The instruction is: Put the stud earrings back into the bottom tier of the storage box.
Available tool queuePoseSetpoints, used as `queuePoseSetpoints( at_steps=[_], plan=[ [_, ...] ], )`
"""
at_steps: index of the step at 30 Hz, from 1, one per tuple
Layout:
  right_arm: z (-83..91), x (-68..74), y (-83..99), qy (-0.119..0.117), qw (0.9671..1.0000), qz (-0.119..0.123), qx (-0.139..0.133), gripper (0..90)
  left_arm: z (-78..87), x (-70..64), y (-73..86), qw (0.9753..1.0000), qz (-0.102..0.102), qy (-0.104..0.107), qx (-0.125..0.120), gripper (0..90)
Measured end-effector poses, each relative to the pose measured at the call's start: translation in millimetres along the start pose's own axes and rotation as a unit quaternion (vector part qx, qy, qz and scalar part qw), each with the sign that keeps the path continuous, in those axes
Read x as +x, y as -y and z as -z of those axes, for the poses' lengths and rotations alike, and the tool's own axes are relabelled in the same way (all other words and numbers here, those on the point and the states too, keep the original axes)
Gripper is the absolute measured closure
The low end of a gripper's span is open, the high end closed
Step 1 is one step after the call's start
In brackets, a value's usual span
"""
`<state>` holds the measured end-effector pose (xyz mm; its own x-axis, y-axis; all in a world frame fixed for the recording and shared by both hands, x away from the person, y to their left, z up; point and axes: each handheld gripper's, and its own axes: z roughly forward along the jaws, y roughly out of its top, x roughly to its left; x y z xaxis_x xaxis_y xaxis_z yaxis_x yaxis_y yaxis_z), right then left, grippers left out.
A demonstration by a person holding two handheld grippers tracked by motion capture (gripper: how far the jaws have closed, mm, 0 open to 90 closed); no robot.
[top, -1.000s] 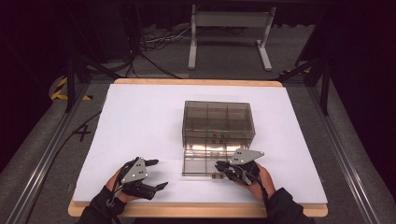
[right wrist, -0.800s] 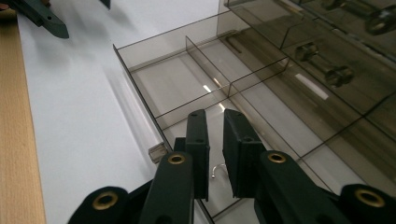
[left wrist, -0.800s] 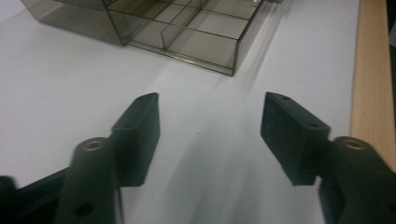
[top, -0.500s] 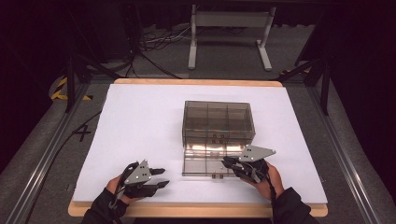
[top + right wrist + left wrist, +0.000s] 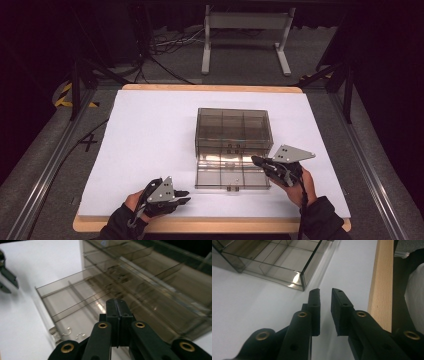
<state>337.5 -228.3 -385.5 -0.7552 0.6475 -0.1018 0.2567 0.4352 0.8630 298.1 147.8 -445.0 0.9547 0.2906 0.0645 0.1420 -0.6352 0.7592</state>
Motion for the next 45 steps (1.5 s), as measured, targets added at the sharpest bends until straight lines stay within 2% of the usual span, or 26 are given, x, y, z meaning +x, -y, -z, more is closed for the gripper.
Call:
queuePoseSetpoints(
  at_steps=[3, 6, 7, 8, 13, 14, 16, 18, 19, 27, 28, 29, 37, 38, 40, 42, 45],
  plan=[
    [7.6, -12.0, -2.6, 0.029, 0.9995, -0.009, -0.012, 90.0, -7.0, -0.8, -5.0, 0.9999, -0.005, -0.003, 0.009, 87.3],
    [11.1, -21.7, -4.4, 0.047, 0.9987, -0.015, -0.012, 90.0, -15.4, -2.2, -12.4, 0.9998, -0.014, -0.005, 0.013, 89.5],
    [11.1, -21.7, -4.4, 0.047, 0.9987, -0.015, -0.012, 90.0, -15.4, -2.2, -12.4, 0.9998, -0.014, -0.005, 0.013, 89.8],
    [12.7, -28.6, -5.2, 0.063, 0.9978, -0.018, -0.010, 90.0, -17.2, -2.8, -13.8, 0.9998, -0.013, -0.002, 0.014, 89.8],
    [13.9, -38.2, -6.5, 0.078, 0.9966, -0.023, -0.012, 90.0, -24.5, -3.4, -18.9, 0.9996, -0.018, -0.001, 0.020, 89.9],
    [15.7, -40.7, -8.4, 0.088, 0.9958, -0.021, -0.014, 90.0, -27.7, -3.7, -21.5, 0.9996, -0.018, 0.001, 0.023, 89.9],
    [16.5, -43.9, -10.3, 0.094, 0.9952, -0.022, -0.019, 90.0, -29.5, -3.7, -22.8, 0.9997, -0.016, 0.001, 0.021, 89.9],
    [15.2, -47.0, -11.2, 0.096, 0.9949, -0.024, -0.019, 90.0, -33.7, -2.2, -28.1, 0.9994, -0.024, -0.006, 0.022, 89.9],
    [13.8, -48.8, -11.3, 0.097, 0.9948, -0.026, -0.017, 90.0, -35.4, -2.7, -29.4, 0.9995, -0.017, -0.002, 0.025, 89.9],
    [5.2, -57.5, -11.1, 0.107, 0.9937, -0.031, -0.007, 90.0, -47.0, -2.1, -39.3, 0.9996, -0.015, -0.004, 0.025, 89.9],
    [4.9, -58.4, -11.6, 0.109, 0.9936, -0.032, -0.006, 90.0, -47.7, -3.2, -39.9, 0.9995, -0.007, -0.004, 0.030, 89.9],
    [4.2, -59.1, -11.9, 0.106, 0.9938, -0.033, -0.006, 90.0, -49.2, -3.2, -41.4, 0.9995, -0.013, -0.005, 0.029, 89.9],
    [1.1, -57.2, -13.3, 0.114, 0.9930, -0.033, -0.003, 90.0, -55.4, -4.3, -47.2, 0.9994, -0.016, -0.012, 0.029, 89.9],
    [1.1, -55.5, -13.6, 0.118, 0.9925, -0.031, -0.001, 90.0, -56.5, -4.6, -47.1, 0.9992, -0.021, -0.012, 0.033, 89.9],
    [0.5, -53.2, -14.7, 0.126, 0.9917, -0.023, 0.003, 90.0, -57.2, -5.0, -46.8, 0.9991, -0.018, -0.015, 0.036, 89.8],
    [-0.1, -52.1, -14.3, 0.131, 0.9912, -0.020, 0.003, 90.0, -57.7, -4.7, -46.4, 0.9990, -0.022, -0.019, 0.034, 89.8],
    [-0.8, -52.4, -12.7, 0.134, 0.9908, -0.020, -0.004, 90.0, -57.6, -6.9, -46.3, 0.9991, -0.017, -0.025, 0.031, 89.6]
  ],
)
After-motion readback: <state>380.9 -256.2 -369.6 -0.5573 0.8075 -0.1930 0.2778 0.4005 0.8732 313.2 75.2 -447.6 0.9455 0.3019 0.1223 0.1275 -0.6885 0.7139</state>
